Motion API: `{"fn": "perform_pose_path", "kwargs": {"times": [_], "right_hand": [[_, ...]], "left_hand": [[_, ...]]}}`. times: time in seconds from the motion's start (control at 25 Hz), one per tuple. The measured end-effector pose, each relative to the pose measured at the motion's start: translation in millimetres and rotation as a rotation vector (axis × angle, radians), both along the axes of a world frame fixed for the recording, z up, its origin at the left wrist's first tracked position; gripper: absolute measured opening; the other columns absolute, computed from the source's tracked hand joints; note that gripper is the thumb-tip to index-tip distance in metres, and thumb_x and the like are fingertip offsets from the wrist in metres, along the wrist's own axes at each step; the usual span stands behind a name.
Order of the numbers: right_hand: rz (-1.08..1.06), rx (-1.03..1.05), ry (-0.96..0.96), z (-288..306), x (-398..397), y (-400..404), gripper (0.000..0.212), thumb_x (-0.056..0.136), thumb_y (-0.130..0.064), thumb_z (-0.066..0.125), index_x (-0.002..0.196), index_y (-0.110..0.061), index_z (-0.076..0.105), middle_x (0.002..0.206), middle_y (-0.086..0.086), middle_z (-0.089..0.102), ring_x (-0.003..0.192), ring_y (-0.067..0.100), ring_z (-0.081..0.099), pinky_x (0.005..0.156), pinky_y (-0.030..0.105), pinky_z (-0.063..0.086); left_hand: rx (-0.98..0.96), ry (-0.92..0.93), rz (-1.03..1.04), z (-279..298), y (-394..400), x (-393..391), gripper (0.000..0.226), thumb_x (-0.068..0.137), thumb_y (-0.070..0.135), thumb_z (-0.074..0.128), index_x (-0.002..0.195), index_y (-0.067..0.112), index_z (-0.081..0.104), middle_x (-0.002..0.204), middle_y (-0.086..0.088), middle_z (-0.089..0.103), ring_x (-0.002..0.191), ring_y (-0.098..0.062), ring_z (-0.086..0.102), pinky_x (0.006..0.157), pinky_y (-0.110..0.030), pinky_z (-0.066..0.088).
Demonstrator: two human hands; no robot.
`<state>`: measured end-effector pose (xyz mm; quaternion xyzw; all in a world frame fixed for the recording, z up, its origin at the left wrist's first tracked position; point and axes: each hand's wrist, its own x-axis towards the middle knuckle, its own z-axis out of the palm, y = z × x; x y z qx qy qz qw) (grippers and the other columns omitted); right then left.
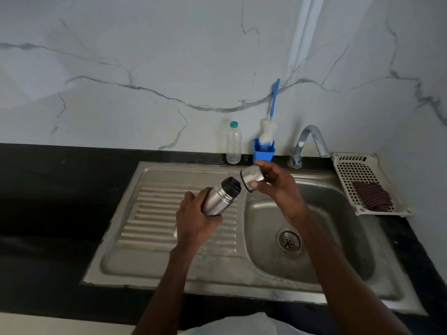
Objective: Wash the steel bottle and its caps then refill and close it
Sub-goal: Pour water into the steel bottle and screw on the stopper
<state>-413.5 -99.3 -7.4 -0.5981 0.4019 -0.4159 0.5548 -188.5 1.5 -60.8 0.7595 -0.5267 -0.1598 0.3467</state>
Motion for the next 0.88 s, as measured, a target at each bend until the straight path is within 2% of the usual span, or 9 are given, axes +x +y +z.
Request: {"fn": "perform_pose_path", "kwargs": {"times": [0.2, 0.36, 0.52, 0.64, 0.76, 0.88], "right_hand": [[0.169, -0.092, 0.182, 9.0, 4.9, -3.5, 0.061, 0.074, -0.007, 0.089, 0.128, -0.024, 0.067, 0.122, 0.0, 0.07, 0.112, 0.022, 0.068, 0.101, 0.041, 0.057], [0.196, -0.058, 0.199, 2.6, 12.0, -2.2, 0.058, 0.074, -0.003, 0.088, 0.127, -0.019, 0.069, 0.122, 0.001, 0.072, 0.111, 0.022, 0.069, 0.1, 0.04, 0.057], [0.18, -0.081, 0.281, 2.5, 18.7, -4.7, 0.05, 0.079, -0.02, 0.088, 0.126, -0.025, 0.07, 0.113, -0.007, 0.072, 0.102, 0.014, 0.07, 0.088, 0.026, 0.058], [0.15, -0.098, 0.368, 0.2, 22.8, -7.4, 0.049, 0.082, -0.031, 0.086, 0.127, -0.026, 0.068, 0.109, -0.009, 0.068, 0.094, 0.009, 0.068, 0.075, 0.009, 0.05], [0.222, -0.078, 0.365, -3.4, 18.9, -10.4, 0.064, 0.08, -0.033, 0.087, 0.138, -0.033, 0.059, 0.13, -0.015, 0.063, 0.111, 0.004, 0.063, 0.083, 0.016, 0.053], [0.285, -0.114, 0.326, -5.8, 12.6, -14.7, 0.067, 0.082, -0.015, 0.086, 0.14, -0.034, 0.059, 0.136, -0.019, 0.061, 0.118, 0.004, 0.061, 0.088, 0.028, 0.059]], "left_hand": [[0.01, -0.086, -0.036, 2.7, -1.0, -5.9, 0.085, 0.054, 0.043, 0.078, 0.133, 0.049, 0.048, 0.101, 0.008, 0.049, 0.089, -0.024, 0.061, 0.081, -0.048, 0.055], [0.005, -0.119, -0.056, 4.0, -3.5, -10.7, 0.082, 0.055, 0.044, 0.075, 0.131, 0.049, 0.048, 0.102, 0.009, 0.048, 0.092, -0.023, 0.06, 0.081, -0.048, 0.055], [0.026, -0.13, -0.06, 3.1, -6.9, -11.3, 0.081, 0.056, 0.045, 0.076, 0.132, 0.05, 0.049, 0.102, 0.01, 0.047, 0.094, -0.022, 0.059, 0.083, -0.047, 0.055], [0.032, -0.142, -0.056, 0.4, -9.2, -9.1, 0.08, 0.056, 0.044, 0.076, 0.132, 0.048, 0.051, 0.102, 0.011, 0.046, 0.094, -0.022, 0.059, 0.083, -0.048, 0.054], [0.046, -0.144, -0.053, -0.1, -13.0, -8.1, 0.081, 0.056, 0.045, 0.076, 0.134, 0.048, 0.052, 0.103, 0.011, 0.046, 0.096, -0.022, 0.059, 0.085, -0.048, 0.053], [0.046, -0.142, -0.049, -2.0, -18.0, -6.2, 0.082, 0.057, 0.047, 0.074, 0.136, 0.046, 0.052, 0.104, 0.01, 0.047, 0.098, -0.022, 0.059, 0.086, -0.047, 0.053]]}}
